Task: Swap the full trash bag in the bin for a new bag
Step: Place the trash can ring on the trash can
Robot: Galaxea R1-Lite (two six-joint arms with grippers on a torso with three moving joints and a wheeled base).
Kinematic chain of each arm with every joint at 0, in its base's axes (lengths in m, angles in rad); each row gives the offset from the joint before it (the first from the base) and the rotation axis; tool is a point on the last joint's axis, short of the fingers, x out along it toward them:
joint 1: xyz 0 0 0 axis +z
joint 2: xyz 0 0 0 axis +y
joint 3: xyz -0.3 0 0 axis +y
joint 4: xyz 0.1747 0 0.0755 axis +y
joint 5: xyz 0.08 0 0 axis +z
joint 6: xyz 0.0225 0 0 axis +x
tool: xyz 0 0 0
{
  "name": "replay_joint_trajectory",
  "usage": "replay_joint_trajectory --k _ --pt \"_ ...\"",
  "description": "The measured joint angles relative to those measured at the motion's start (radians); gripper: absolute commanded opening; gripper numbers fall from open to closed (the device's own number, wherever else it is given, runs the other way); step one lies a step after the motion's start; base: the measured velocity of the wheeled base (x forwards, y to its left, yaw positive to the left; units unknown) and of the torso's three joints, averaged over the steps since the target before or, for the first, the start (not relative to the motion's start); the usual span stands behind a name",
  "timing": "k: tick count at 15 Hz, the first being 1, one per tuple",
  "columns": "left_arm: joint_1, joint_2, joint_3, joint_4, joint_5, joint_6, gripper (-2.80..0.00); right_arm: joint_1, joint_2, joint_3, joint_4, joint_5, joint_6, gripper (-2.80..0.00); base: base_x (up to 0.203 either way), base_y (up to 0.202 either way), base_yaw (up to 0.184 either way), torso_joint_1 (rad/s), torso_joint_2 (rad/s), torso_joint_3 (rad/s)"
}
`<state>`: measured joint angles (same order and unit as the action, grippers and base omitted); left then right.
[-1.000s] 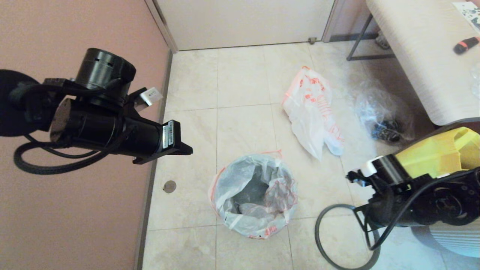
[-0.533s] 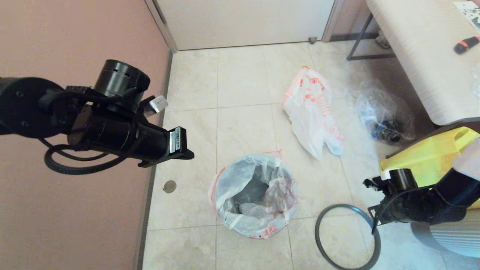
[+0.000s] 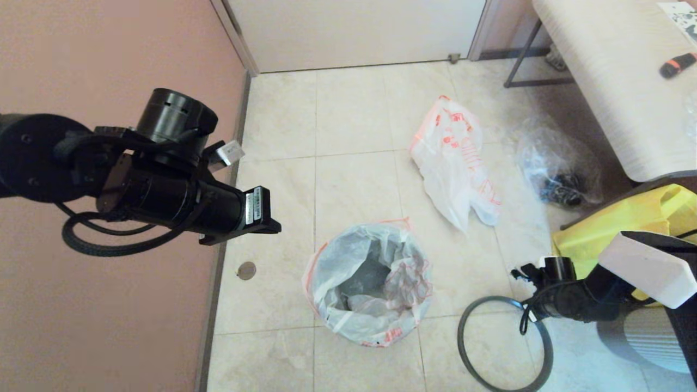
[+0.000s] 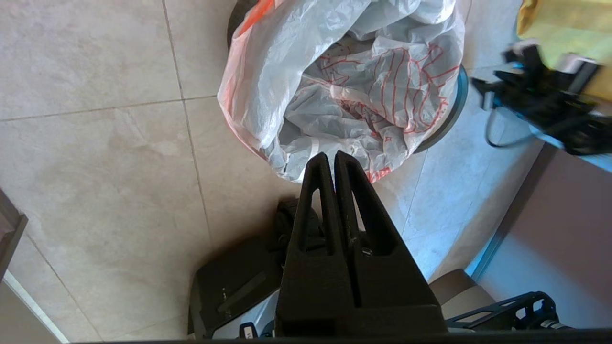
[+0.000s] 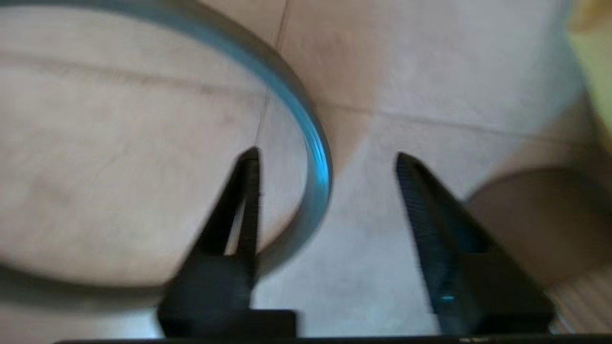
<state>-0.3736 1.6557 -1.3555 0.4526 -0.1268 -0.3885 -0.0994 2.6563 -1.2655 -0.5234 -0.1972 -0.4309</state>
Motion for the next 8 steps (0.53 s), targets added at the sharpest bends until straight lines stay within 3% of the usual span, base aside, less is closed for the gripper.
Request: replay_joint_trajectory --k 4,5,6,8 --pt "0.009 -0.003 -0.006 0.000 0.003 -0.001 -2.80 -0.014 0.145 -0.216 0.105 -0.001 -0.006 0.00 0.000 0.000 0.000 0.000 0.00 0.000" --pt "0.018 -0.004 -0.007 -0.001 0.005 0.000 -2.80 -0.020 0.170 -0.259 0.142 -0.001 -0.005 -0.11 0.000 0.000 0.000 0.000 0.00 0.000" --pt "0.026 -0.004 -0.009 -0.001 0.006 0.000 -2.80 -0.027 0.194 -0.301 0.180 -0.001 -0.006 -2.80 0.000 0.000 0.000 0.000 0.00 0.000" --pt "0.037 -0.007 -0.015 -0.001 0.007 0.000 -2.80 -0.044 0.237 -0.387 0.272 0.003 -0.009 -2.80 0.000 0.000 0.000 0.000 0.00 0.000"
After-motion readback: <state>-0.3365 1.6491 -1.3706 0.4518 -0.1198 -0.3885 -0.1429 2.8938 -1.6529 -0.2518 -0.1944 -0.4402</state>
